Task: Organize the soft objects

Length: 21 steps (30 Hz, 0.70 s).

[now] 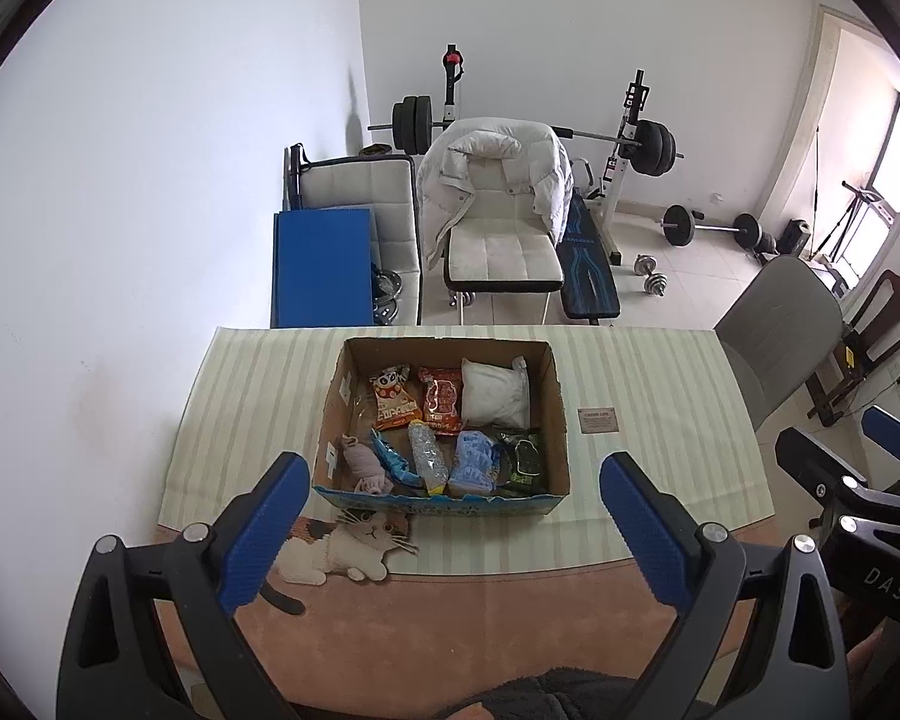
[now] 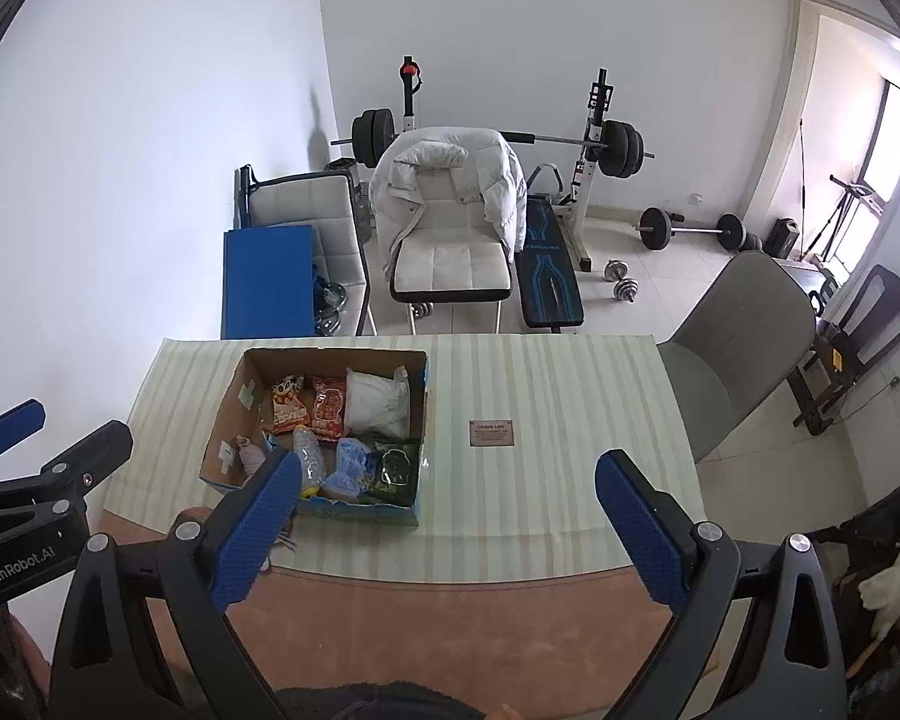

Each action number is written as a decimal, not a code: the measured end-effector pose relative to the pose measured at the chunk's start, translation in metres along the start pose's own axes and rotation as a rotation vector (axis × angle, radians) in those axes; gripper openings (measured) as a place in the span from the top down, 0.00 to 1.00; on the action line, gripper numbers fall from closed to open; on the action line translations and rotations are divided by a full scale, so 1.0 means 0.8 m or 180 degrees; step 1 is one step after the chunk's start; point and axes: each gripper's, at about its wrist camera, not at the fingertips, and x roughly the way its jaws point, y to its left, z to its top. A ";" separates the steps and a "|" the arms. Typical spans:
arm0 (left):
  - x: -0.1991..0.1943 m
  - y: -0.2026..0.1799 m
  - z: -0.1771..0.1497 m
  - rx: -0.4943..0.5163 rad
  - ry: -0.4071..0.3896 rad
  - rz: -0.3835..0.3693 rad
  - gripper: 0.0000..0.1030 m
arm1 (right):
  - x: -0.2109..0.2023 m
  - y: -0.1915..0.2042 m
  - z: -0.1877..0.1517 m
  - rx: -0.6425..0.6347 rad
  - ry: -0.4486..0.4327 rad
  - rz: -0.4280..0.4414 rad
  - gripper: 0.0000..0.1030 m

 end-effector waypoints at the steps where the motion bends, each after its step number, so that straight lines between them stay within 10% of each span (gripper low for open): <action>1: 0.001 0.001 -0.001 -0.0017 0.0006 0.0003 0.03 | 0.002 0.000 0.000 -0.0002 0.0006 -0.0008 0.00; 21: -0.006 0.008 -0.007 -0.0125 -0.0049 0.0084 0.00 | 0.007 0.004 0.004 -0.0057 -0.0083 -0.0134 0.00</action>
